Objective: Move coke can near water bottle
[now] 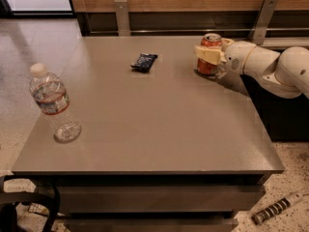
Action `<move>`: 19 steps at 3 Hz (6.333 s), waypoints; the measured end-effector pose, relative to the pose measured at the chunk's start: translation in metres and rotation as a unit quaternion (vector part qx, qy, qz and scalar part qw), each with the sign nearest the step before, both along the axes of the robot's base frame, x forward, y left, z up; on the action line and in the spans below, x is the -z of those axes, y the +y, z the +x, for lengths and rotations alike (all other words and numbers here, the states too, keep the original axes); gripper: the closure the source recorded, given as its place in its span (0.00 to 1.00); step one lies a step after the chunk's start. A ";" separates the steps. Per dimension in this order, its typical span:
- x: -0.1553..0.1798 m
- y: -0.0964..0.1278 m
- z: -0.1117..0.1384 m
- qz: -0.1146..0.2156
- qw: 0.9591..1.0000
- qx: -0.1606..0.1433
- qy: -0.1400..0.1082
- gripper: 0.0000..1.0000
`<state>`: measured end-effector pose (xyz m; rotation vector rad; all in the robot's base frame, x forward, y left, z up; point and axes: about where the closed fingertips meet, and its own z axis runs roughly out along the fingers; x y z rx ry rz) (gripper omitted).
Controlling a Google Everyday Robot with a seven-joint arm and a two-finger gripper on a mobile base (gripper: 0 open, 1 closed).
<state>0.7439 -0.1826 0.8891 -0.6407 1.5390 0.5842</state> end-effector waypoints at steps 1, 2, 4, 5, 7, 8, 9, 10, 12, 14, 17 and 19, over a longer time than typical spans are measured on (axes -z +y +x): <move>0.000 0.003 0.000 0.000 1.000 -0.002 0.000 1.00; 0.000 0.003 0.000 0.000 1.000 -0.002 0.000 1.00; -0.026 0.012 -0.029 -0.015 0.999 0.014 -0.034 1.00; -0.048 0.030 -0.059 -0.027 0.998 0.009 -0.062 1.00; -0.082 0.087 -0.134 -0.025 0.993 -0.054 -0.098 1.00; -0.084 0.119 -0.170 -0.008 0.990 -0.098 -0.098 1.00; -0.073 0.152 -0.199 0.010 0.986 -0.144 -0.089 1.00; -0.065 0.175 -0.217 0.019 0.981 -0.176 -0.081 1.00; -0.048 0.235 -0.244 0.017 0.964 -0.259 -0.058 1.00; -0.042 0.242 -0.250 0.013 0.964 -0.264 -0.038 1.00; -0.019 0.297 -0.260 0.015 0.948 -0.318 -0.018 1.00; 0.004 0.297 -0.268 0.000 0.949 -0.316 -0.008 1.00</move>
Offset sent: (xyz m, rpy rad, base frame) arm 0.0004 0.0028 0.0000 0.0006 0.0002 0.0039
